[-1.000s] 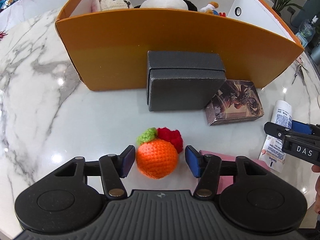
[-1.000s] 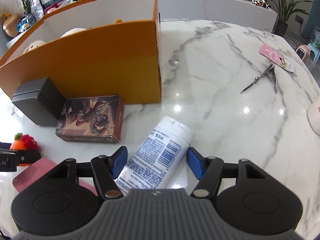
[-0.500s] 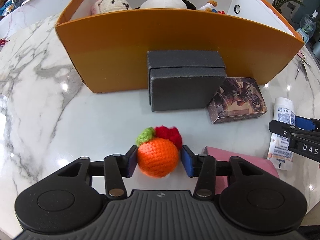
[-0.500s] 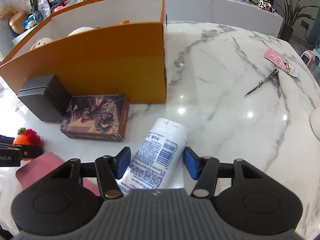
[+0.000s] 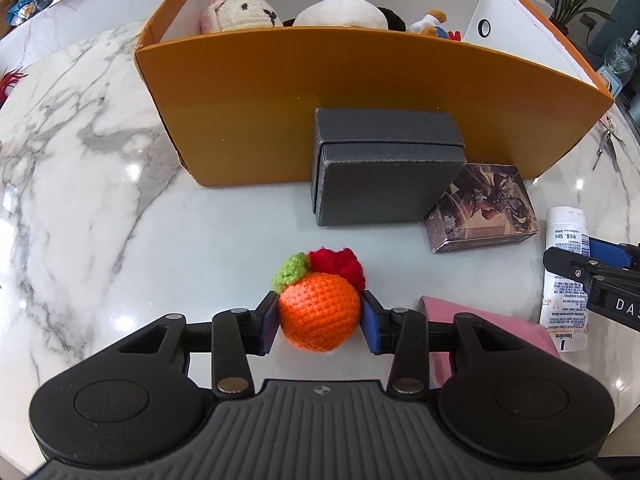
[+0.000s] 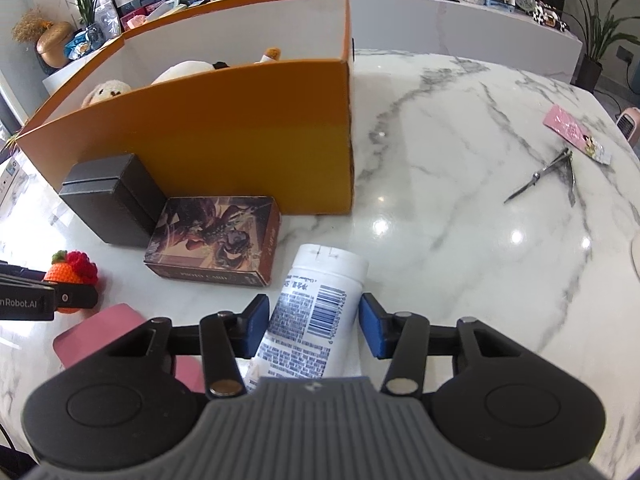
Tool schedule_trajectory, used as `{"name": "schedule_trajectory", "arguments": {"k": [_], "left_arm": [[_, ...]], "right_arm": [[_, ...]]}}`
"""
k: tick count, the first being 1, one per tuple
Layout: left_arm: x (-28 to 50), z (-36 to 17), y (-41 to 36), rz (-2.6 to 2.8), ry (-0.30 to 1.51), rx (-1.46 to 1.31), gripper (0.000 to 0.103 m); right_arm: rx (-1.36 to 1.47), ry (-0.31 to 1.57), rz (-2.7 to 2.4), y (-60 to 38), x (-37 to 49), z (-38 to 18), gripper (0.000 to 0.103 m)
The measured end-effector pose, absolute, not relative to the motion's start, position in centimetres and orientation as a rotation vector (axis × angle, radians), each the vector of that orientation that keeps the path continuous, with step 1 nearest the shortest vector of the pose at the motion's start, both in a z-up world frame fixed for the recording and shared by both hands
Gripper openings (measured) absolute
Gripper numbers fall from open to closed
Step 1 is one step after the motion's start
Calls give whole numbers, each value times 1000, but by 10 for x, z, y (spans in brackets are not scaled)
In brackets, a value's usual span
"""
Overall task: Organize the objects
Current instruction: 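Close the left tool on the crochet orange while the right tool grasps the white lotion tube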
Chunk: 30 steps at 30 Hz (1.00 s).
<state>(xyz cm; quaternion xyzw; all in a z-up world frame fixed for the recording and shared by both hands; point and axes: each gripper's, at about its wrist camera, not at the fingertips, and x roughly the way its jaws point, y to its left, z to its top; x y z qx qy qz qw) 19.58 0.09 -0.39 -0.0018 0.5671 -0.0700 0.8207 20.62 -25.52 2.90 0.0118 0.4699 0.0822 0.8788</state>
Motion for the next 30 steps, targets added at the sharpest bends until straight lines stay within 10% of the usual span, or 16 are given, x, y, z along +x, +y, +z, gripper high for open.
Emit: {"name": "schedule_trajectory", "arguments": {"k": [11,19,30], "left_arm": [[196,-6,-6,-151,1219,5,48],[198,-9,-6,-150,1221,1,48],[192,-1,-1,-148,1210,-4,48]], "right_arm": [[-112,964,150,-238,200,17,69],[-67,961,157,-242,198,21,50],[-46,915,158,-251,197,39,50]]}}
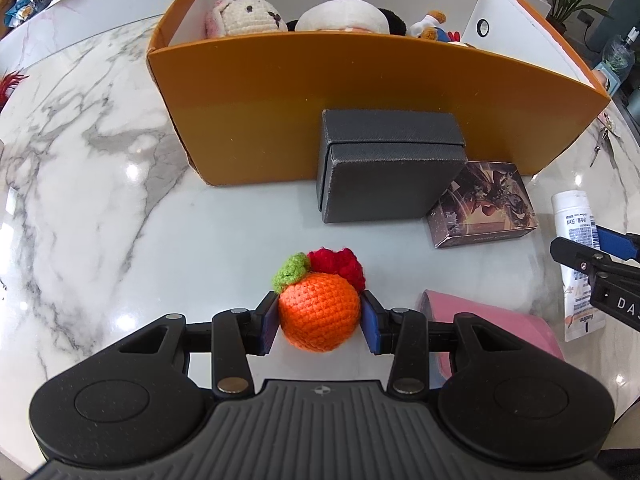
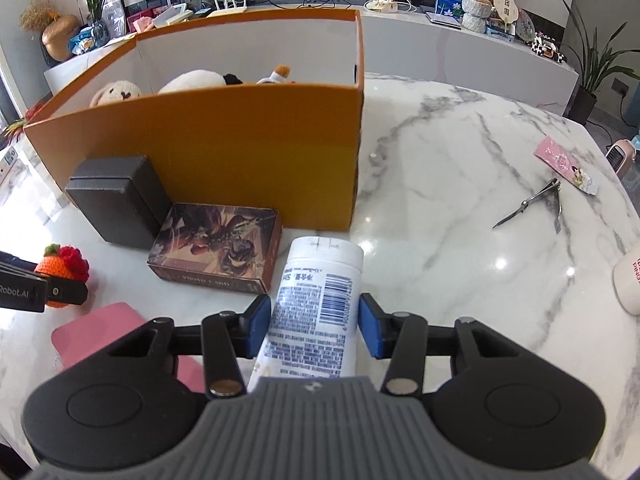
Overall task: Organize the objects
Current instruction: 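Close the left tool on the crochet orange while the right tool grasps the white lotion tube, then lift the crochet orange and lotion tube and carry both over the orange box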
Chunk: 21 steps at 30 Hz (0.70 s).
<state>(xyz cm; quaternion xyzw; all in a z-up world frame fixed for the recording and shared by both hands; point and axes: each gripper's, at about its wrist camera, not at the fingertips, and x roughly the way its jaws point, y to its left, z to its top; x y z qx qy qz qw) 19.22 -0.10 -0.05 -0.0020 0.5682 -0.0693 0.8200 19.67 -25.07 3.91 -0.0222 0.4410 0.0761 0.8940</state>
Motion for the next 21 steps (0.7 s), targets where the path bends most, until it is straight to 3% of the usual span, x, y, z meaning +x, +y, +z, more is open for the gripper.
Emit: {"name": "schedule_trajectory", "arguments": {"k": [21], "left_arm": [[162,43,-7,-158,1090,48,48]], "right_arm": [[-36,841,224,-249,180,74,50]]}}
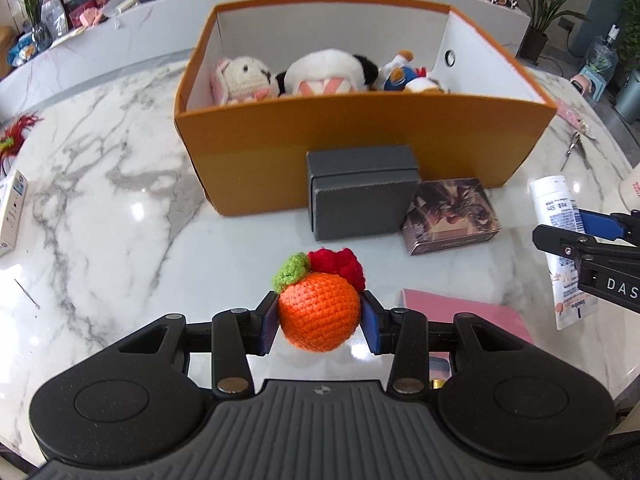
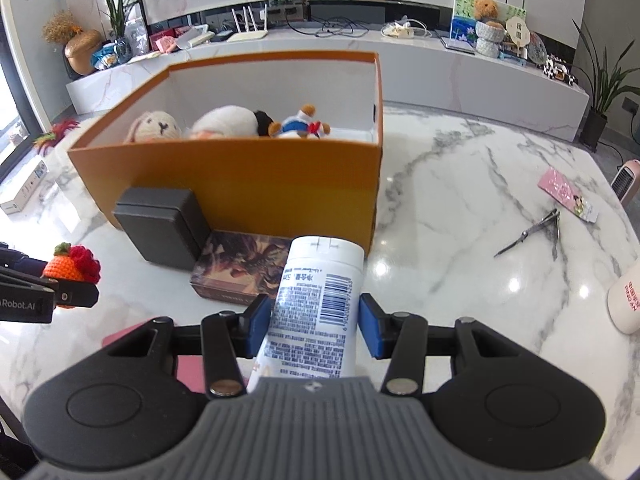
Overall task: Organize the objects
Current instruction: 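Lift the crochet orange and lotion tube and carry both over the orange box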
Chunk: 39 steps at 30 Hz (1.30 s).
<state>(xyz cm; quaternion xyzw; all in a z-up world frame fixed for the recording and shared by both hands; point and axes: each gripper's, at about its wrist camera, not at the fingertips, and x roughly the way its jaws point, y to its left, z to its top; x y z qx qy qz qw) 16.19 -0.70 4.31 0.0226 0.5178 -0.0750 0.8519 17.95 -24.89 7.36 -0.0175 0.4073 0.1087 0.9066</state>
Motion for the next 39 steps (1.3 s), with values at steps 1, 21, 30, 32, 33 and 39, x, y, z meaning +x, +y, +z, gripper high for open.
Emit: {"name": "schedule_trajectory", "arguments": {"k": [1,21,30,32,33,39], "left_arm": [[160,46,-7,-159,1082,50,48],[153,113,7,-112,857,-29,48],[207,138,5,-124,808,-109,48],[230,138,3,-117,796,-113,48],[240,137,2,-108,784,-111,48],[292,110,8,-66,800,-163,48]], "right_arm": [[-34,835,229,-249,178,76,50],[84,657,331,-241,173,148,50],[205,550,330,-241,220,181,50],[242,527,328,-241,238,183,50],[246,518,324,-240,248,182,50],[289,555,287,-231,300,149,50]]}}
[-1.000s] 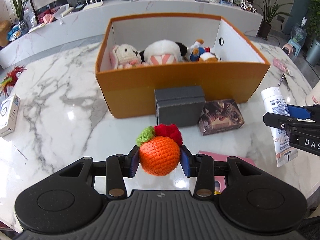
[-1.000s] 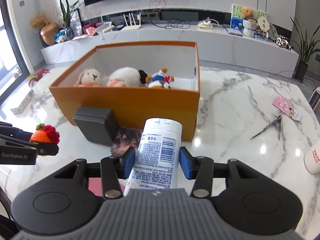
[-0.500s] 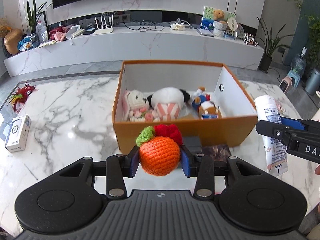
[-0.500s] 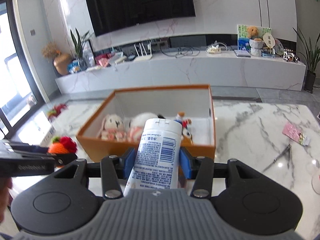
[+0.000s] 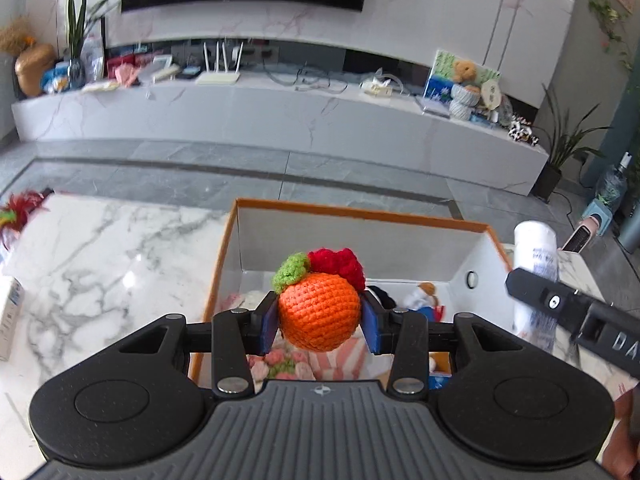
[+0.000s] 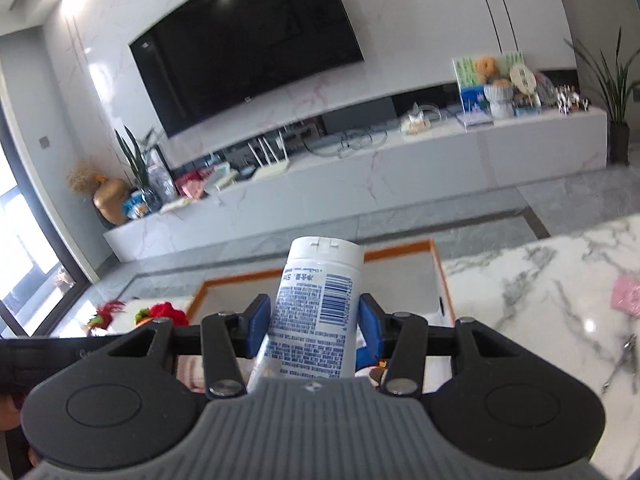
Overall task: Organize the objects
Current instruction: 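Lift the crochet orange and lotion tube and carry both over the orange box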
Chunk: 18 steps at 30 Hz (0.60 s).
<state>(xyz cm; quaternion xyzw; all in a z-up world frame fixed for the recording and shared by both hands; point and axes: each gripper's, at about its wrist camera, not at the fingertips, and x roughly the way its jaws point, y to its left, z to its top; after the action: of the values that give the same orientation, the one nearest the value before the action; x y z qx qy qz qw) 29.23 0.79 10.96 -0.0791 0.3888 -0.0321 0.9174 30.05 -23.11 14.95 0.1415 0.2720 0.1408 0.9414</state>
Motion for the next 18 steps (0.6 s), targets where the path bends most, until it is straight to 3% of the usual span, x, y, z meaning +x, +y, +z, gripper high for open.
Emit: {"name": "schedule_trajectory", "arguments": {"k": [18], "left_arm": [[324,55,-15,-27,911,-103,48]], "right_arm": [[208,690,246,-217,340,90,50]]}}
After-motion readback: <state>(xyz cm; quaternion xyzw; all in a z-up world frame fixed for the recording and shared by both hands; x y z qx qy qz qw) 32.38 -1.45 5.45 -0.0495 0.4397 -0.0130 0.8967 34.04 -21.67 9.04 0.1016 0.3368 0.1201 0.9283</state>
